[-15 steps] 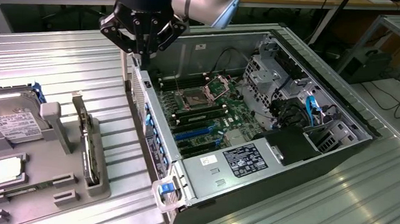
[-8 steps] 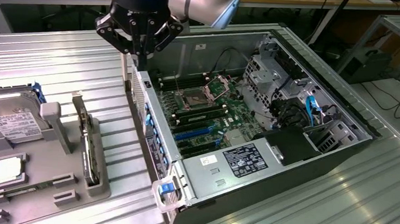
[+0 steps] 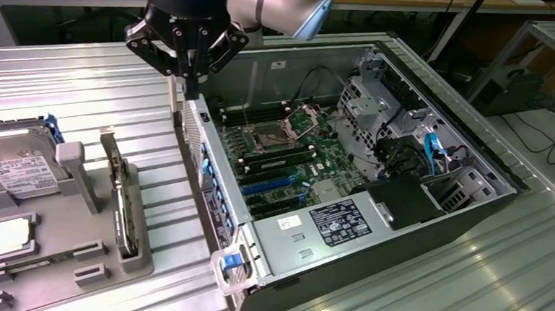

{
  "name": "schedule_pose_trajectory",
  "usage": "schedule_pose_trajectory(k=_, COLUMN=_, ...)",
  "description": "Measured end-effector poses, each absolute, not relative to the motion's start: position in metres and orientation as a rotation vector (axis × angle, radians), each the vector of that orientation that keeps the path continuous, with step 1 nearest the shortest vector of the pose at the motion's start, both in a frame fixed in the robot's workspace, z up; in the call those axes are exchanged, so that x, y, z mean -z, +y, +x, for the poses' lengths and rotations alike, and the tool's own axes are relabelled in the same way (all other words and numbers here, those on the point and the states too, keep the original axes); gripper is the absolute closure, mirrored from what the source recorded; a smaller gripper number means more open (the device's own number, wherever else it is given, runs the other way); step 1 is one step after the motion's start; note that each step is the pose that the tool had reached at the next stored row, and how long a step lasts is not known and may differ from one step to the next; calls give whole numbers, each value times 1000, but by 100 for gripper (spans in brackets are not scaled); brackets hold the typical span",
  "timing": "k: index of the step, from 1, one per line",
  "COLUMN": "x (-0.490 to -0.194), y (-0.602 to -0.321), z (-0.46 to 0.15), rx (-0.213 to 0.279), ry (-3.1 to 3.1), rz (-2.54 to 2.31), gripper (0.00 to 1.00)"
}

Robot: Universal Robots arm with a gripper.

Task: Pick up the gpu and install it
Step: 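Reach for the gpu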

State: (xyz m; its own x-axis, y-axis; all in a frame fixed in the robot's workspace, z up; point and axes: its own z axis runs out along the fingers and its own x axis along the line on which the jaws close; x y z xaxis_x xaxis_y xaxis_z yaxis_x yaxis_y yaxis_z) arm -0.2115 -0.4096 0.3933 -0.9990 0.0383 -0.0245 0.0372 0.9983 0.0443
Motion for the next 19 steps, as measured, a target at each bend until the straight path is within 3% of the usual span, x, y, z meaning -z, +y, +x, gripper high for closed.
schedule_pose_trajectory(k=19, x=-393, y=-413, z=-229, rx=-68, ry=3115, rz=59, gripper=89)
